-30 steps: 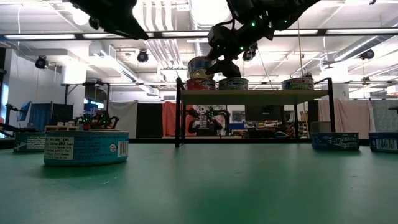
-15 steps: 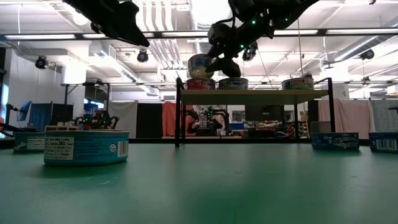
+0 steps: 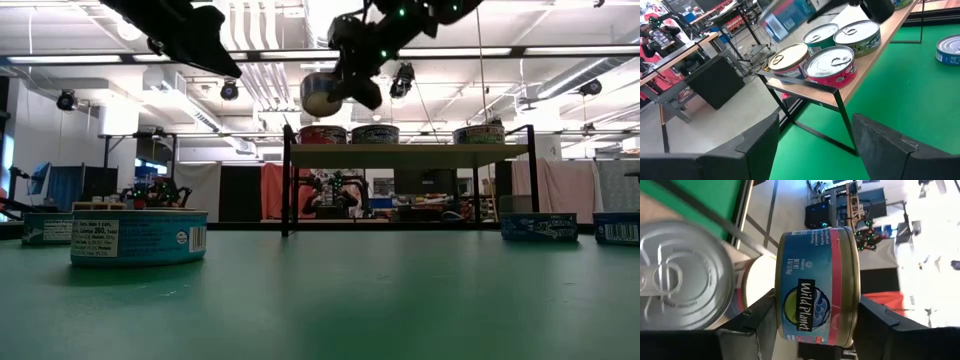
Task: Stack canned seafood by type on shelf
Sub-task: Stack the blue/pink tuna can on top of the other blue/pink tuna can on the shelf
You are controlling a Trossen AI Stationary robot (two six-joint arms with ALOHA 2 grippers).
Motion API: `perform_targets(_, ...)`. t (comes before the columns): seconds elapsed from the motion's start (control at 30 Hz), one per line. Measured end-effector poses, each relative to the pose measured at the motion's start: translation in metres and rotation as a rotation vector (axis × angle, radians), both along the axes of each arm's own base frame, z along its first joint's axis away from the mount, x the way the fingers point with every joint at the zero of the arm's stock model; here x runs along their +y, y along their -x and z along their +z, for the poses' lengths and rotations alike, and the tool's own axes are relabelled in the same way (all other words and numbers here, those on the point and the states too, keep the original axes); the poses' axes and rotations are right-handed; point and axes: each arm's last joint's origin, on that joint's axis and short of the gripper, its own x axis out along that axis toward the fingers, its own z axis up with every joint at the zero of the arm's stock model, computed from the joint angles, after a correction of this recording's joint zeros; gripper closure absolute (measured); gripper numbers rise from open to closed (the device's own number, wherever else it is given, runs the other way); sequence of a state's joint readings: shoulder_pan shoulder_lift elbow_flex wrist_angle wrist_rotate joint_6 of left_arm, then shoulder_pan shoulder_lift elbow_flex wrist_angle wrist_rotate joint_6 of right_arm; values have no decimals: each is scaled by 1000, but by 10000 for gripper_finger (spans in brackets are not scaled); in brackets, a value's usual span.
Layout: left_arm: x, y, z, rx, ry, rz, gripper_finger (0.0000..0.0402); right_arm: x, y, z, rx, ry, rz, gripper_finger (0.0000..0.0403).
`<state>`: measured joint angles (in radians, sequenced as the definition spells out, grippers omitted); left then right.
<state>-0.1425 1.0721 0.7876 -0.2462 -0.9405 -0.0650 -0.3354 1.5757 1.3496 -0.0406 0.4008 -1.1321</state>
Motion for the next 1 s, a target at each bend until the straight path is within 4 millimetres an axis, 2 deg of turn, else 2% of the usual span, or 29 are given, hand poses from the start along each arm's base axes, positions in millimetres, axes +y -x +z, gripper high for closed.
perform_targets(0.13,0,0,0,1,0,0,169,0,0,12,-28,-81,-36,214)
perform_targets(0.3,0,0,0,1,0,0,169,-2,-3,17,-5,-147,-53,214)
perform_targets(0.6,0,0,-1,2,1,0,169,-8,-16,2,64,-130,-57,214)
perform_targets(1.0,0,0,-2,3,2,0,169,-9,-16,2,62,-124,-73,213)
